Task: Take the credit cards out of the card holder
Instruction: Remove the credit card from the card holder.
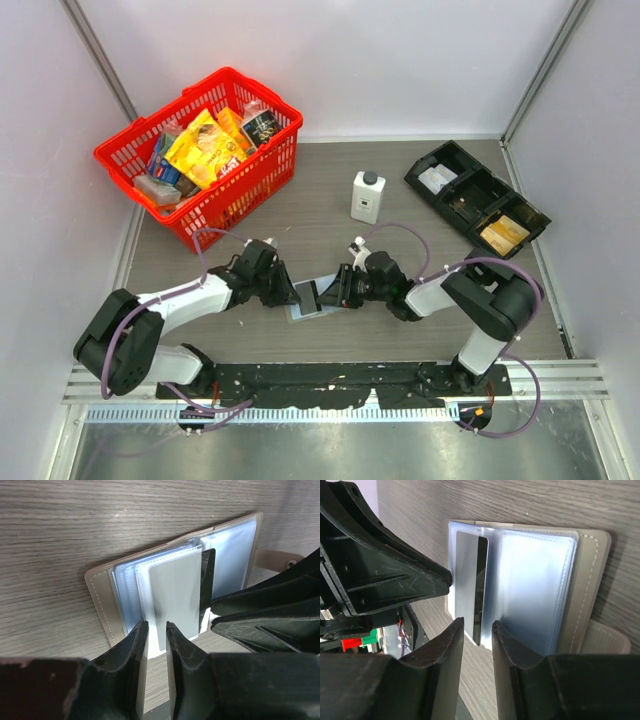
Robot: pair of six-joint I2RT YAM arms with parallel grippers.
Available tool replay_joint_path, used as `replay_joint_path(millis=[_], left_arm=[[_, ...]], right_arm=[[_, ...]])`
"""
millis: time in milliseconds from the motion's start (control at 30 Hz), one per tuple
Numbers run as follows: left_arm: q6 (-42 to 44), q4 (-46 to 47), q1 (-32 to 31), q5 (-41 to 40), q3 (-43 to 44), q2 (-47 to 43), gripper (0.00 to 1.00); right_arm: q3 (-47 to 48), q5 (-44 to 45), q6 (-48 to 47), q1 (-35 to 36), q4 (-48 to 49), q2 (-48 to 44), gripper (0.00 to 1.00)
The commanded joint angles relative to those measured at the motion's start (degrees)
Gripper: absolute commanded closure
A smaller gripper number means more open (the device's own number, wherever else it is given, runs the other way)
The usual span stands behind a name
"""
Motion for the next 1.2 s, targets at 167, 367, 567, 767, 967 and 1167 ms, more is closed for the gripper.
replay_joint_path(millis=[167,367,567,767,967,1167], left_arm=[[-1.8,2.9,1.7,1.4,-2.3,-0.4,0.76],[-1.8,2.6,1.9,1.3,-2.1,-0.2,0.77],[-1.8,2.5,2.0,1.9,-1.7,0.6,0.77],[-1.8,2.2,2.2,1.8,-1.7,0.5,0.79],[-1.5,2.2,2.1,2.4,-1.3,0.4,0.8],[-0.5,1.0,2.2,2.2,-0.3,-0.4,0.79]], right_arm=[[-1.1,-6.5,6.1,-0.8,18.8,8.2,0.74],[-2.5,-7.2,7.4,-2.0,22.5,9.0,0.86],[-3.3,-8.7,8.0,-2.9,25.1,9.7,0.99],[-5.1,-10.0,8.4,-4.7,27.4,10.2,0.99],[-6.7,-11.0,8.2,-6.3,27.4,9.3,0.99],[-7.1,-11.3,7.4,-7.1,24.0,7.6,0.99]])
